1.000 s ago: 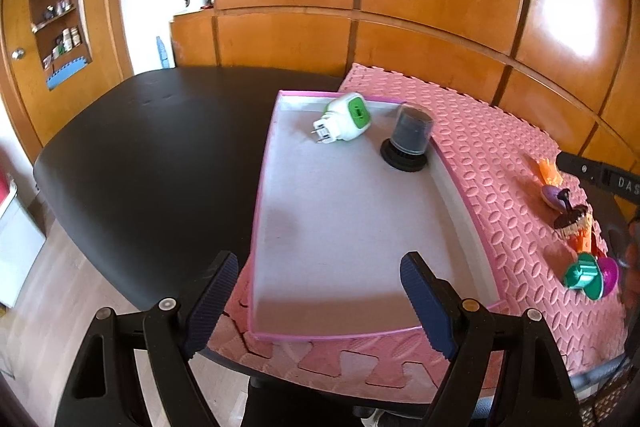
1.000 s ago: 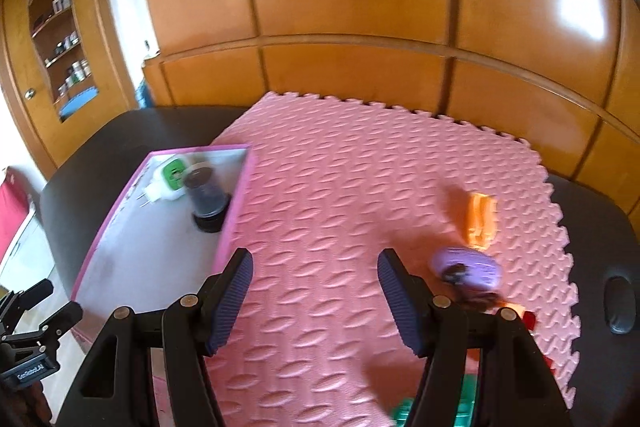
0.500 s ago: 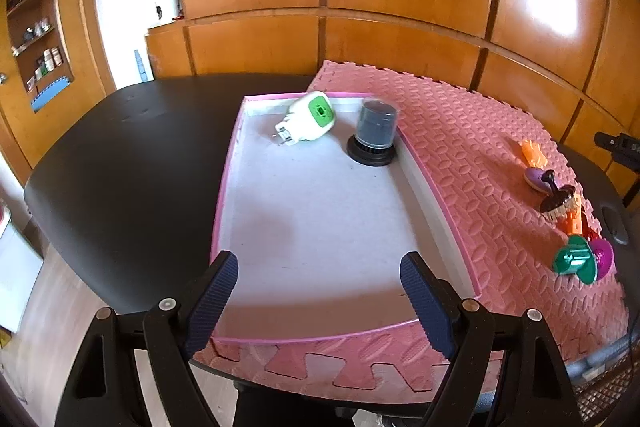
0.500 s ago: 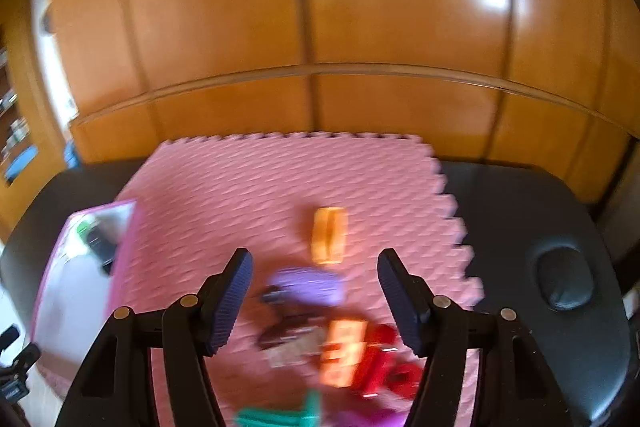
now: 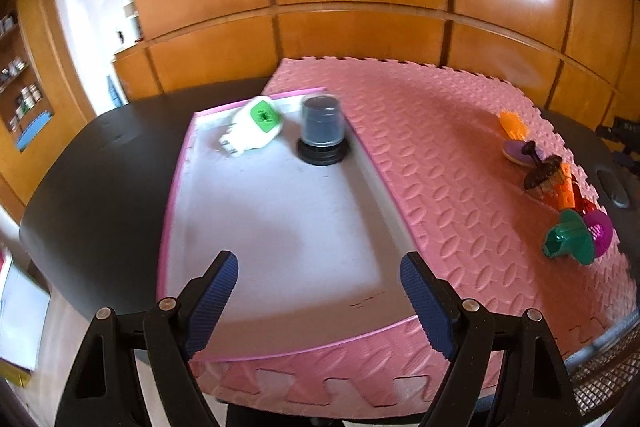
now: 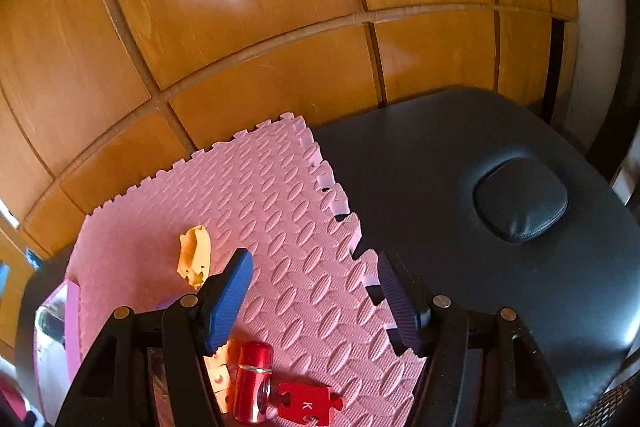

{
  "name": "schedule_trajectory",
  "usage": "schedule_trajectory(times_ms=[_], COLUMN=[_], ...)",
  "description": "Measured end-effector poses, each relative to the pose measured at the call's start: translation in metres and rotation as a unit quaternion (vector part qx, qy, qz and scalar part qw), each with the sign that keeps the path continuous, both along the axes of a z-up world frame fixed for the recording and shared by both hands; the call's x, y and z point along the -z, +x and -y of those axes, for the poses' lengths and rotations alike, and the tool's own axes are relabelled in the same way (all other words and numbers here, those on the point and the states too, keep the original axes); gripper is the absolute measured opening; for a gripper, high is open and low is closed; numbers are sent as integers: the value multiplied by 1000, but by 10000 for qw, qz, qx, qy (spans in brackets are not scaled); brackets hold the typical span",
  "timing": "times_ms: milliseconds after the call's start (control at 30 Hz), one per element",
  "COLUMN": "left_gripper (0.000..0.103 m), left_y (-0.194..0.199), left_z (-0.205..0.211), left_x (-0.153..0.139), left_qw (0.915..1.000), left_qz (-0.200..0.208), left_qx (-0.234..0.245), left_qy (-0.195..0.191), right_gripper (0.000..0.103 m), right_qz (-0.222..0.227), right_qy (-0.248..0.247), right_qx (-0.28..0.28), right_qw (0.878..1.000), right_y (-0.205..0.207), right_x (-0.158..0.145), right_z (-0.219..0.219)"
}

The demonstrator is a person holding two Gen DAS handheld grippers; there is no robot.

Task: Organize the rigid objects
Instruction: 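Reach the left gripper to the brown comb-brush and grasp it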

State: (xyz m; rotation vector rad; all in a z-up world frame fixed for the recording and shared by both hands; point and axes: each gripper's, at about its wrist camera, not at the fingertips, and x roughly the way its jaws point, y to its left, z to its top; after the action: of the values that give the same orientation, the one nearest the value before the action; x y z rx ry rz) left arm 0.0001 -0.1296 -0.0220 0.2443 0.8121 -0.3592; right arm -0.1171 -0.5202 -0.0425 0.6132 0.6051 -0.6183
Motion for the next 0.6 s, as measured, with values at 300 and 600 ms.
schedule_trajectory(times_ms=[300, 600], left_gripper=[84, 84], left_y=[2, 1], left_z=[45, 110], left_x=[3, 6], left_qw=[9981, 9884], left_qz=[-98, -451], left_qx=[598, 1444], left_qy=[94, -145], right_gripper=[66, 66], right_qz=[67, 80], right_qy=[132, 199], right_qx=[-32, -67], right_qw=[9999, 9997], right_y=[-2, -2], right_x=[0, 1], right_z=[-2, -1])
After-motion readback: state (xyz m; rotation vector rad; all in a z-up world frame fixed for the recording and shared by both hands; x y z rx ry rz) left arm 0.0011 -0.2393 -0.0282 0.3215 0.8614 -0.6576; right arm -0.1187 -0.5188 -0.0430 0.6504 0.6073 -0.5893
